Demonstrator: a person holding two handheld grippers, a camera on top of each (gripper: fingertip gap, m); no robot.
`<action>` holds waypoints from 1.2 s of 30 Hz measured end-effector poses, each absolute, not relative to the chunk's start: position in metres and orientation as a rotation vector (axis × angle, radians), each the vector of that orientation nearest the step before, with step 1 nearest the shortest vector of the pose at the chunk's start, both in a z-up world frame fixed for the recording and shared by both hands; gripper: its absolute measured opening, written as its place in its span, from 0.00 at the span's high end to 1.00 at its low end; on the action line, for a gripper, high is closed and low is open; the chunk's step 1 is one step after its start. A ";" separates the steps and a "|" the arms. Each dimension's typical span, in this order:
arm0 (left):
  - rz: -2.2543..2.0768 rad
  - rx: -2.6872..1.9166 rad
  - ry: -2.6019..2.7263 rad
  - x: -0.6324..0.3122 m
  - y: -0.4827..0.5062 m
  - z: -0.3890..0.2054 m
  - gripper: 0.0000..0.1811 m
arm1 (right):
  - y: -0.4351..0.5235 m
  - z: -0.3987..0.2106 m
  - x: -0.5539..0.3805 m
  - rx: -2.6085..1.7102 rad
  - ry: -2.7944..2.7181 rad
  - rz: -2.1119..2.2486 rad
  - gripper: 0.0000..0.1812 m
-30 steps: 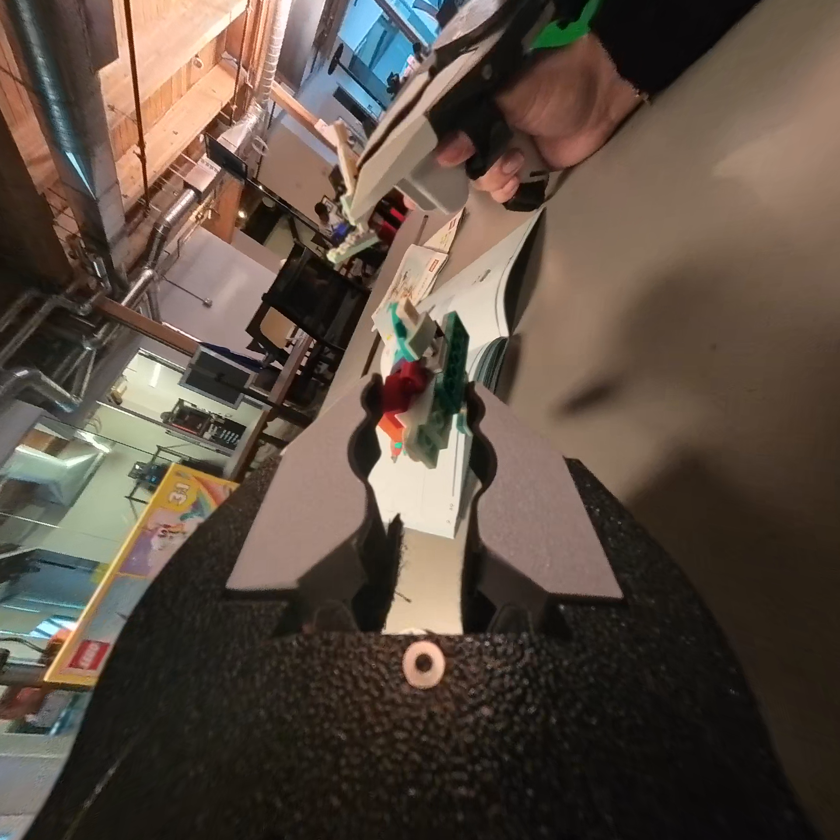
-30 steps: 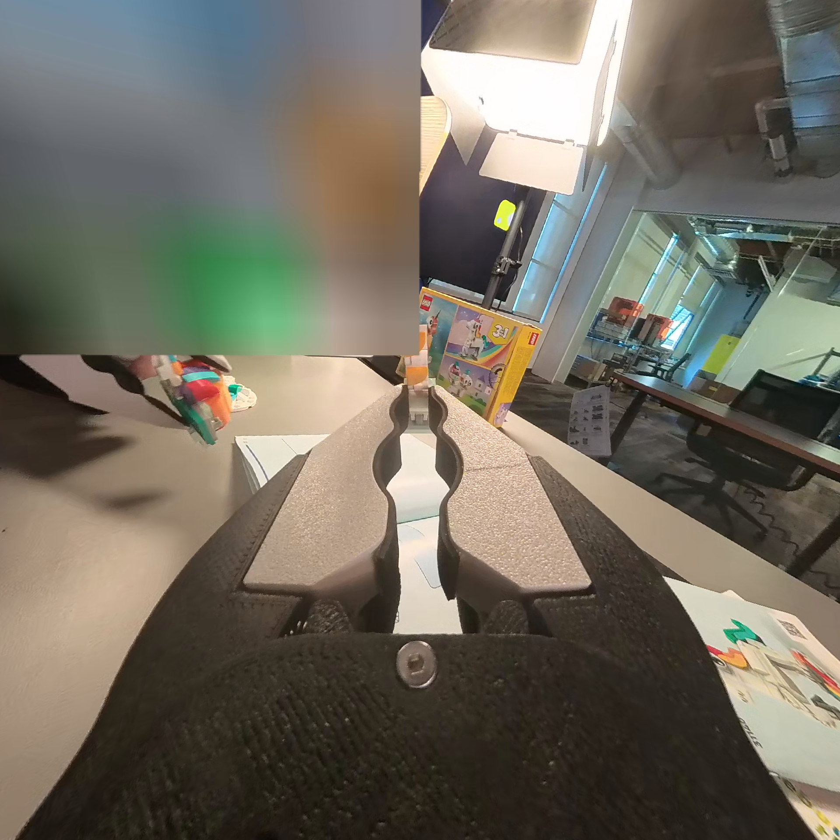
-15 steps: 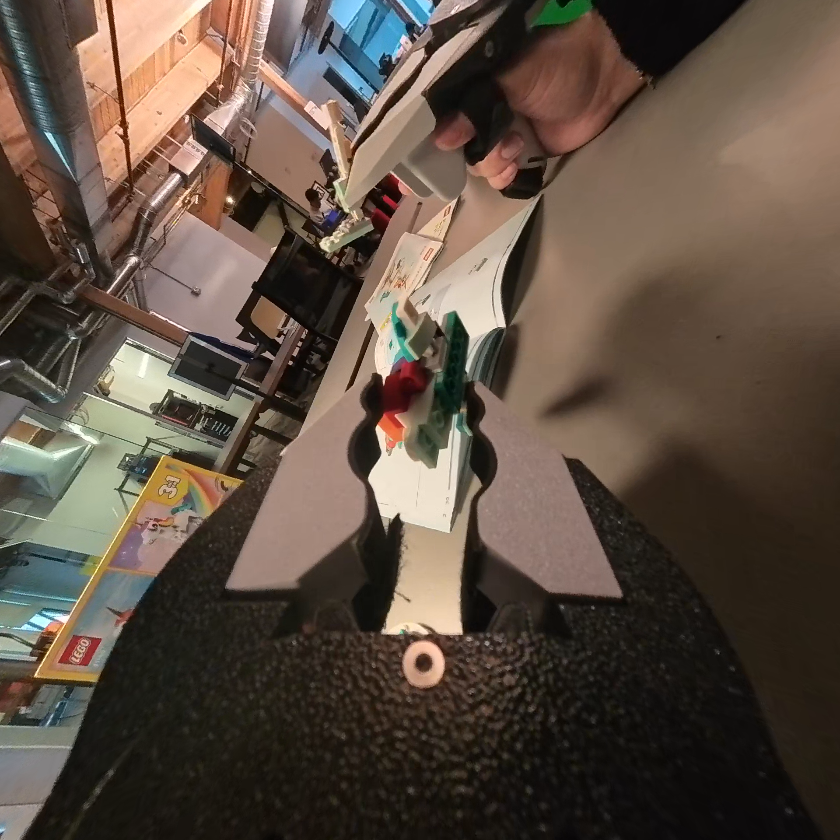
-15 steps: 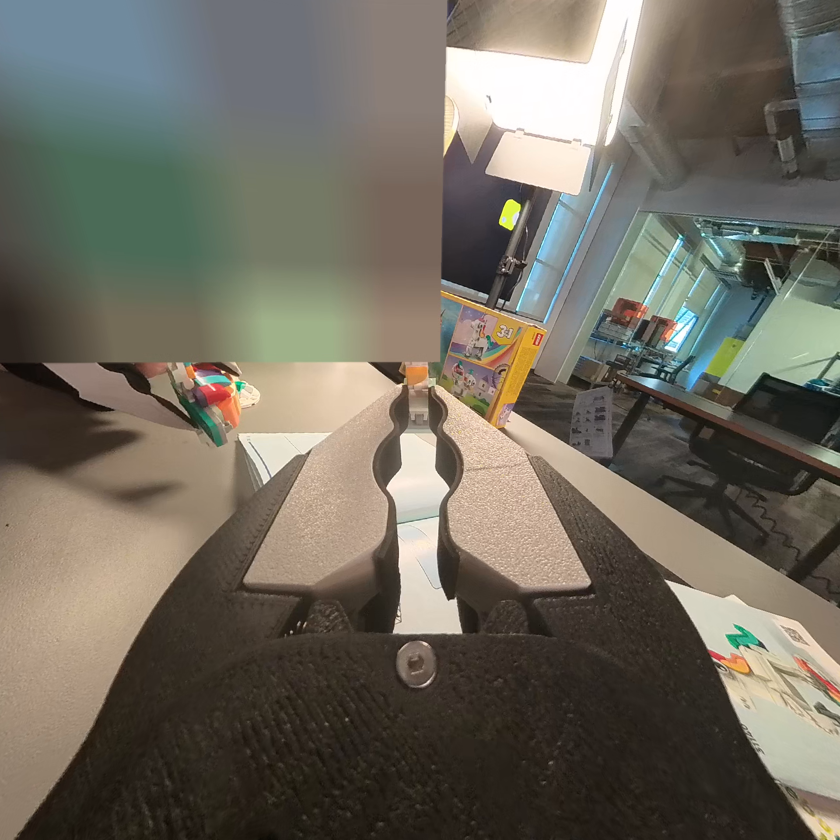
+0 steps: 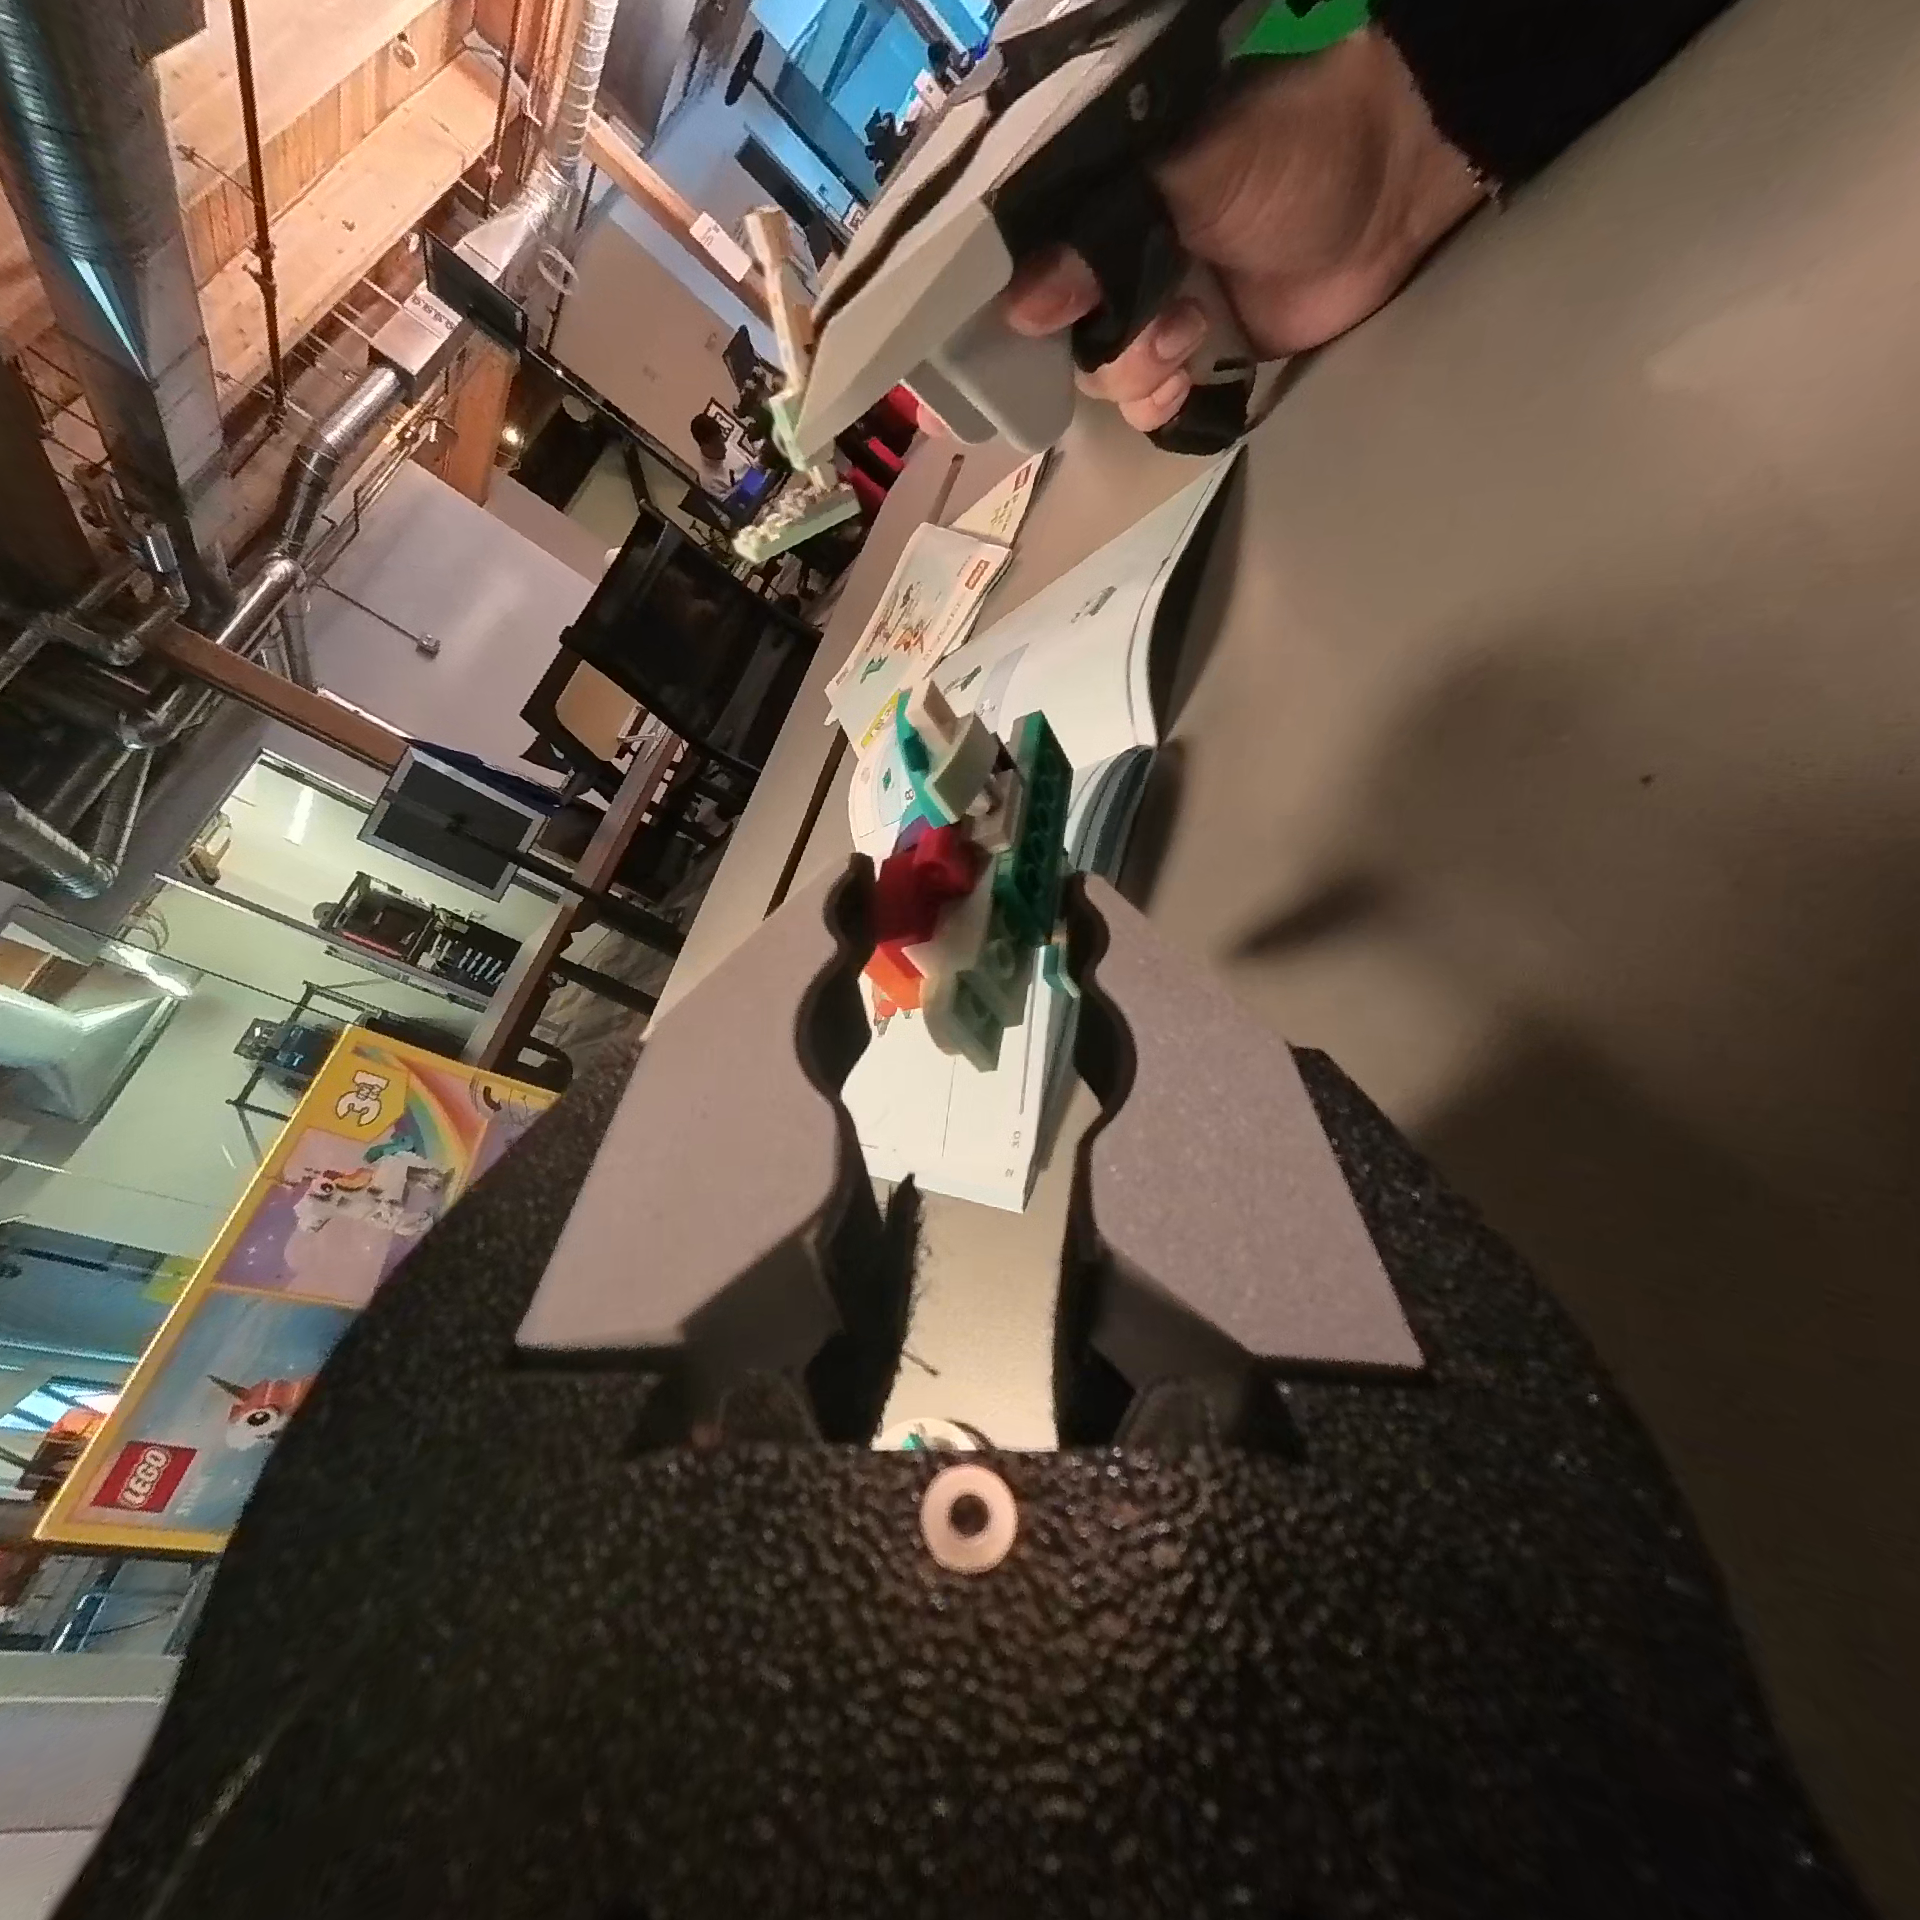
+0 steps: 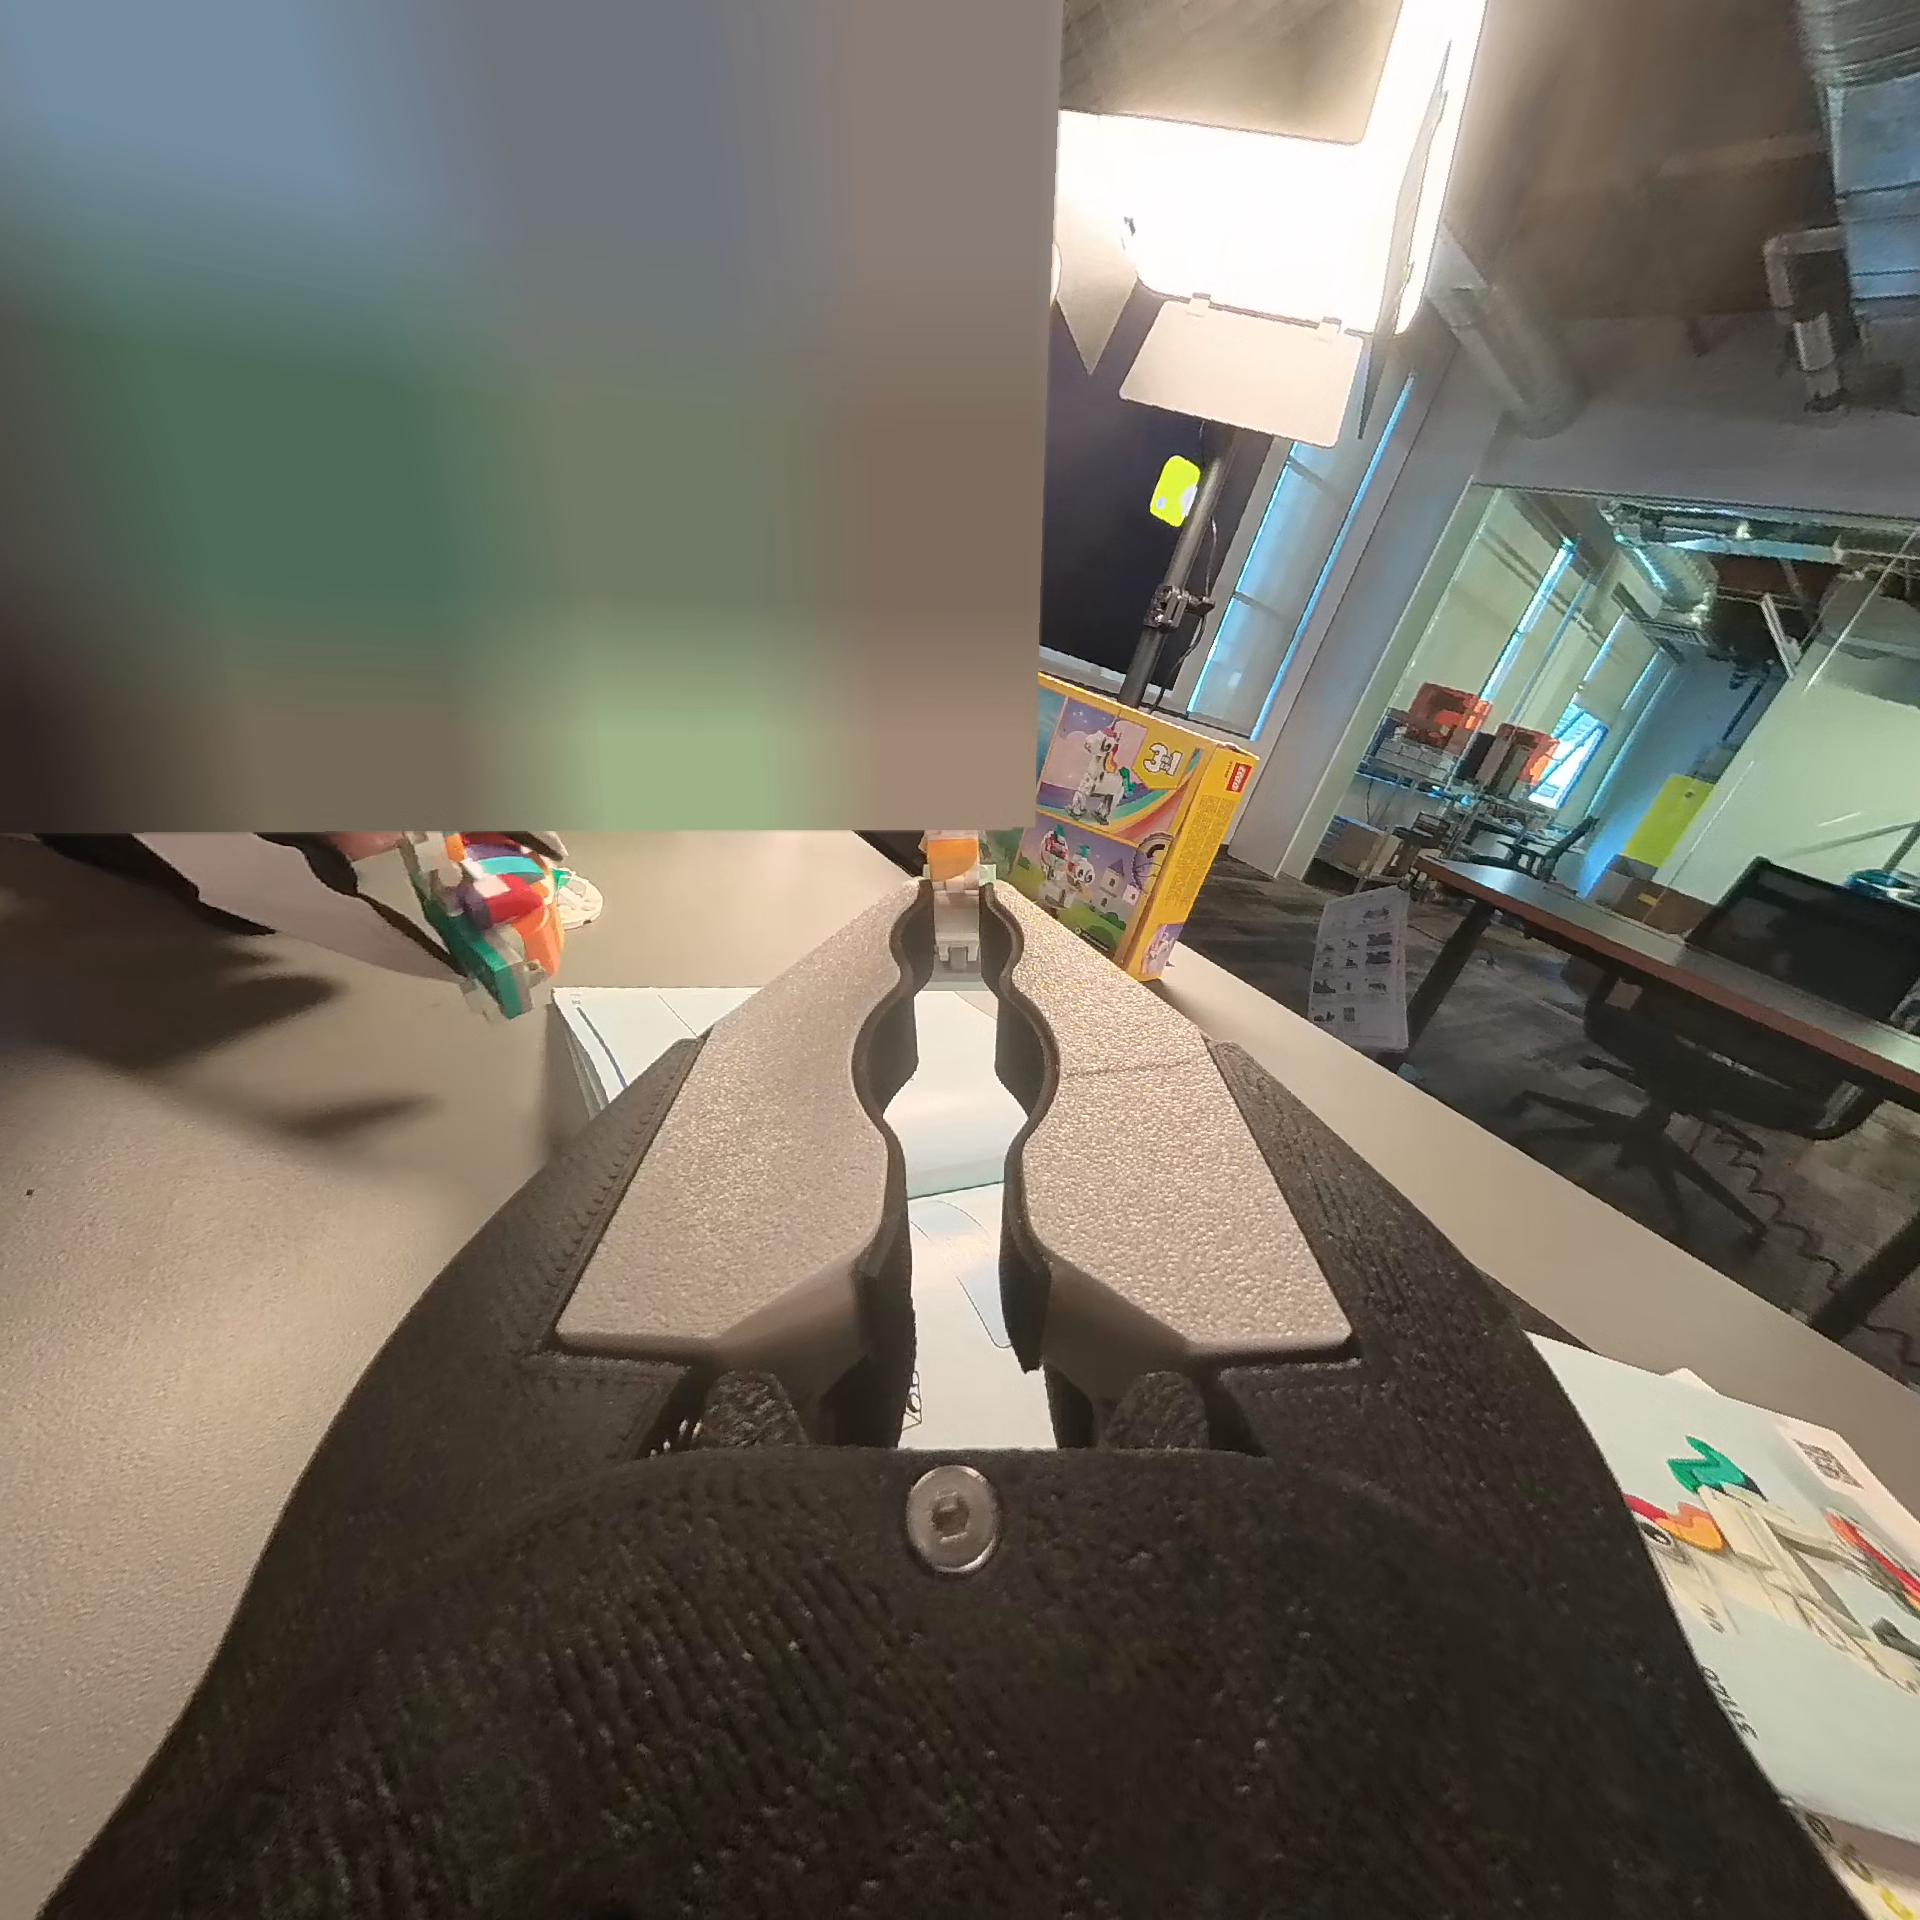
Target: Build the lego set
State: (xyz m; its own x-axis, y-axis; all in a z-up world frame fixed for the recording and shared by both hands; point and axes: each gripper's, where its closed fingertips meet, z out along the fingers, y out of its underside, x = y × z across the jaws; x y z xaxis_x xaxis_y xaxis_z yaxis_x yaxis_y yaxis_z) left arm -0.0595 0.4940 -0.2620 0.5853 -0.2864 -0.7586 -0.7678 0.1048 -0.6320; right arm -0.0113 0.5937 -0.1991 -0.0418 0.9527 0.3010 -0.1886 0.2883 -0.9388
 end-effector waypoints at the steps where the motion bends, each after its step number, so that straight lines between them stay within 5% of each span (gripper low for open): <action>1: 0.446 -1.474 0.947 -0.060 0.494 -0.262 0.81 | 0.594 -0.199 -0.011 -0.823 -1.253 1.114 0.97; 22: 0.567 -1.640 0.893 -0.074 0.485 -0.255 0.81 | 0.603 -0.195 -0.009 -0.835 -1.207 1.058 0.97; 36: -0.157 -3.032 1.809 -0.036 0.371 -0.228 0.81 | 0.634 -0.185 0.024 -0.920 -1.000 0.949 0.97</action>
